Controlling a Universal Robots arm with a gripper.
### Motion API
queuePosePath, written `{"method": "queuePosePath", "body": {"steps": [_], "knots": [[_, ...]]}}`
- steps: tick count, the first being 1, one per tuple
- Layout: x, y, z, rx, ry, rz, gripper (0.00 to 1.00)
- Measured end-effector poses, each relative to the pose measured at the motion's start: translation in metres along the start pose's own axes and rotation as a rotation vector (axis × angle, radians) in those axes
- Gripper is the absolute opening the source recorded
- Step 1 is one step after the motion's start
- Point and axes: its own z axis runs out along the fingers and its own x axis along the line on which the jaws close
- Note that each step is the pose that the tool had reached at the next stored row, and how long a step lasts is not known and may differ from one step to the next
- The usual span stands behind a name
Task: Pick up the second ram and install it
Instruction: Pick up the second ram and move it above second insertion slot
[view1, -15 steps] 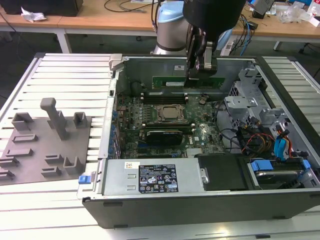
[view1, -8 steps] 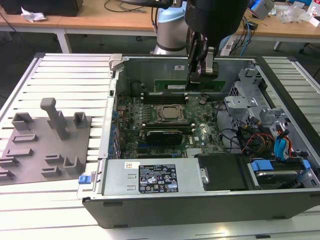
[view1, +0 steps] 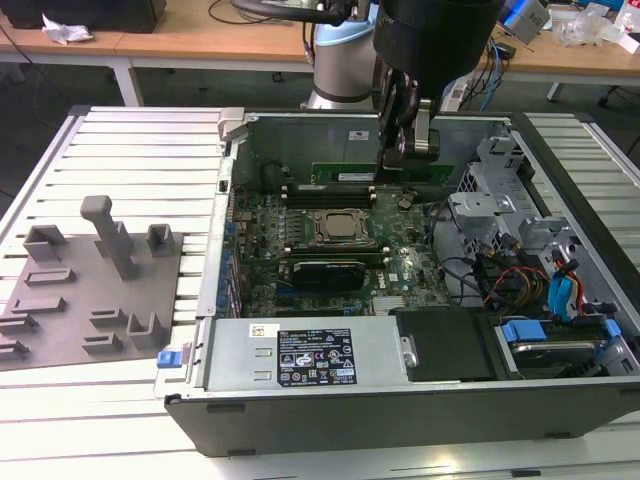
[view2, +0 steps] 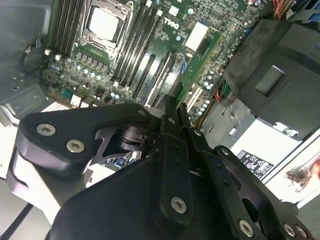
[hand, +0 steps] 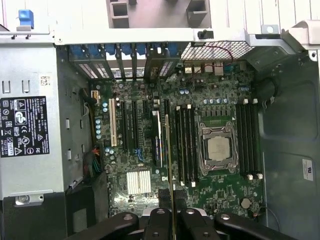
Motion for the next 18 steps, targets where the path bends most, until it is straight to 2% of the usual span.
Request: {"method": "queuePosePath", "body": {"steps": [18], "knots": [[0.0007,-0.0039,0.0092,0.0,0.0,0.0,0.14]]}}
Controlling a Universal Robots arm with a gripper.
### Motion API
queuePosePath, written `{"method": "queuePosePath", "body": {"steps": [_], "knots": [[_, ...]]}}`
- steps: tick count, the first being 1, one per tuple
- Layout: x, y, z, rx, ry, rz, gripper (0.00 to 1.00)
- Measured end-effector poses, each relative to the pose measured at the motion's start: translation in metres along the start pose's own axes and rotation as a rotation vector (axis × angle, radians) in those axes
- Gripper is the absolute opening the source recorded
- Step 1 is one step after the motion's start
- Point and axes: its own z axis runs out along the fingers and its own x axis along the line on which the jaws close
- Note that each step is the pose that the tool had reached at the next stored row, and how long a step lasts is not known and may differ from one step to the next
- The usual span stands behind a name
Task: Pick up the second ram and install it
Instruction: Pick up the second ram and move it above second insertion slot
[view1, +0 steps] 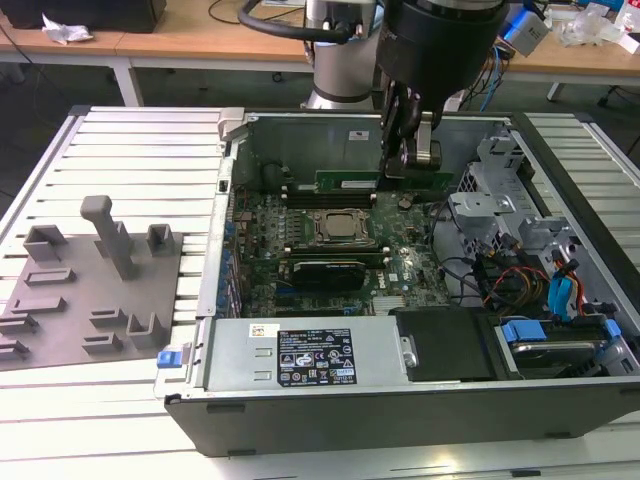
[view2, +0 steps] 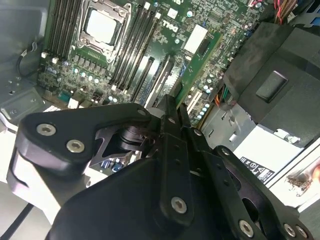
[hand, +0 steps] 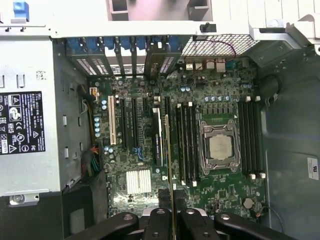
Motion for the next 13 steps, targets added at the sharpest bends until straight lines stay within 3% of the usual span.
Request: {"method": "queuePosePath", "body": {"steps": [5,10,13], "knots": [[0.0002,-0.0013,0.0031,0.0,0.0,0.0,0.14],[0.0007,-0.0029,0.0106,-0.0004,0.0,0.0,0.14],[-0.0033,-0.0051,0.0151,-0.0007,-0.0038,0.001,0.14]]}}
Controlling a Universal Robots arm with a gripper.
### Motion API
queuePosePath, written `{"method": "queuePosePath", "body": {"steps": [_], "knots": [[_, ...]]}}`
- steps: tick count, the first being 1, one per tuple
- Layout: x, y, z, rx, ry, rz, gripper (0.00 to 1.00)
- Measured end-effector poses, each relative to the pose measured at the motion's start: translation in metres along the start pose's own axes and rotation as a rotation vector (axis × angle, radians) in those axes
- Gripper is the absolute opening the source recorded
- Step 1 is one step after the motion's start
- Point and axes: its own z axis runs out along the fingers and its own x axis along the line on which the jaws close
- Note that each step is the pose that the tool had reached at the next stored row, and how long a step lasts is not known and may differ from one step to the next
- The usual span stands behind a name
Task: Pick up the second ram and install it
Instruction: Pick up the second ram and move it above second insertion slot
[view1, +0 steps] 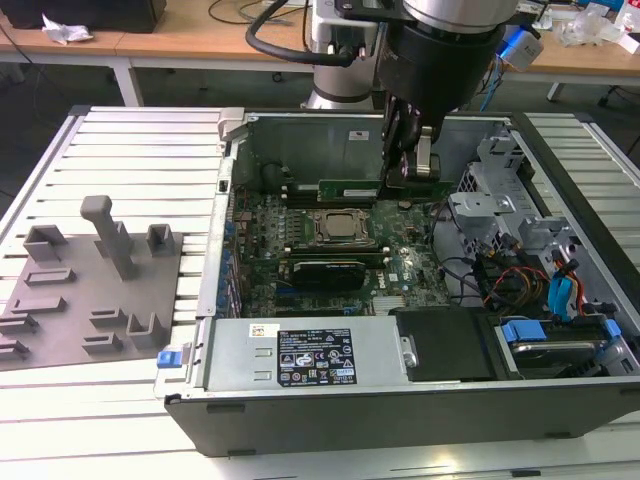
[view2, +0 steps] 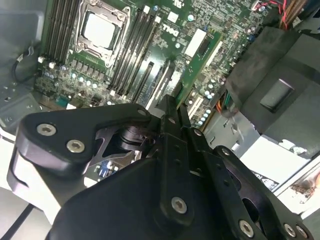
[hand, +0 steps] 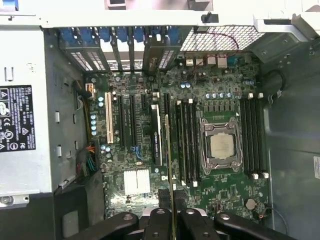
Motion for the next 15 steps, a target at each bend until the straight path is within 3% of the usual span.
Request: {"method": "queuePosePath", "body": {"steps": [3,7,15], "knots": [[-0.0105,-0.0011,0.0077,-0.0008,-0.0109,0.0,0.14],[-0.0141,-0.0024,0.0185,-0.0017,-0.0109,0.0,0.14],[-0.014,-0.0025,0.0199,-0.0018,-0.0108,0.0,0.14]]}}
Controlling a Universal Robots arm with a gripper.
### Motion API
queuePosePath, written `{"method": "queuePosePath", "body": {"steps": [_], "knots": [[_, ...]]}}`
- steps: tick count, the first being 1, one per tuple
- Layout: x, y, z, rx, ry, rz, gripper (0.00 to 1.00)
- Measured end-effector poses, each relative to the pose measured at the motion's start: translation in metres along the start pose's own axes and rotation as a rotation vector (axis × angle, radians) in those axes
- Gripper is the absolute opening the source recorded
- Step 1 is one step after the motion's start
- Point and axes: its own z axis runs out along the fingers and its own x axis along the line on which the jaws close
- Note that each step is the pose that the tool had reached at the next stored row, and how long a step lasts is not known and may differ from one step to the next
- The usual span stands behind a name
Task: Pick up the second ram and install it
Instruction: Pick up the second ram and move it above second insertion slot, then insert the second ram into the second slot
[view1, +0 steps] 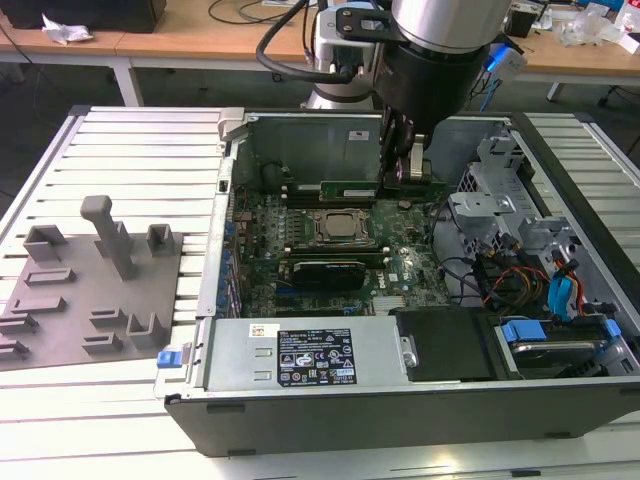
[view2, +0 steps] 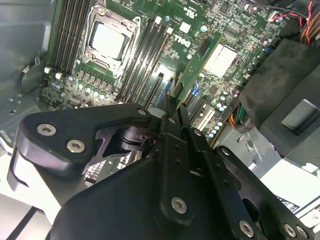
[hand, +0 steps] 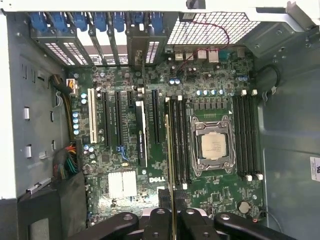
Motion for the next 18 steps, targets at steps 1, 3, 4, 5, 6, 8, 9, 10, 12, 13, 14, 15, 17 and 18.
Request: {"method": "queuePosePath", "body": {"steps": [1,3,4,5,6,8,9,10,12,13,14,15,17,18], "knots": [[0.0,0.0,0.0,0.0,0.0,0.0,0.14],[0.0,0.0,0.0001,0.0,0.0,0.0,0.14],[0.0,0.0,0.0002,0.0,-0.0006,0.0,0.14],[0.0004,-0.0001,0.003,-0.0001,-0.0007,0.0,0.14],[0.0007,-0.0002,0.0054,-0.0001,-0.0011,0.0,0.14],[0.001,-0.0003,0.0081,-0.0001,-0.0011,0.0,0.14],[0.0014,-0.0004,0.0123,0.0,-0.0012,0.0,0.14],[0.002,-0.0005,0.0173,-0.0001,-0.0012,0.0,0.14],[-0.0018,0.0002,0.0225,0.0,-0.0006,0.0,0.14],[-0.0098,0.001,0.0298,0.0004,0.0067,0.0,0.14],[-0.0133,0.0022,0.0341,0.0012,0.0176,0.001,0.14],[-0.0144,0.0029,0.0353,0.0015,0.0226,0.001,0.14],[-0.0177,0.0042,0.0411,0.0022,0.028,0.004,0.14],[-0.0191,0.0042,0.0458,0.0034,0.0274,0.015,0.14]]}}
